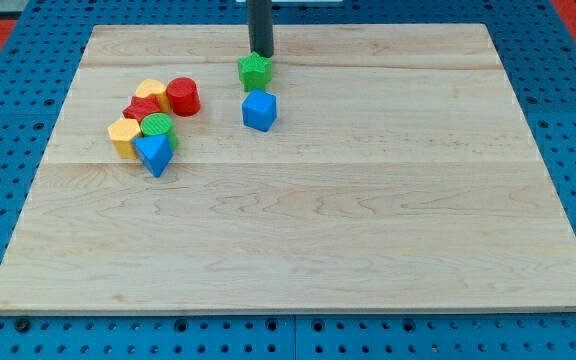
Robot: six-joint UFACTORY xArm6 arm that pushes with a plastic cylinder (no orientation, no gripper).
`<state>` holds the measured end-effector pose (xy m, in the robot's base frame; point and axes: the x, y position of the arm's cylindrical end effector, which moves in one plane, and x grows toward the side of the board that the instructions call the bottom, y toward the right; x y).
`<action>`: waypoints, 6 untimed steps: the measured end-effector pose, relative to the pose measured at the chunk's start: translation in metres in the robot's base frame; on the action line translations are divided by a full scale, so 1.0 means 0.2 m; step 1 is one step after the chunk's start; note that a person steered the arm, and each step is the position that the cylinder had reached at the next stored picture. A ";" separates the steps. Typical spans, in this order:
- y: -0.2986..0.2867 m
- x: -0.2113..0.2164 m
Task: Slightly push the green star along with blue cube to the right of red circle
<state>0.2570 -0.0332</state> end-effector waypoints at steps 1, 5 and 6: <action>-0.02 0.20; 0.29 0.43; 0.33 0.79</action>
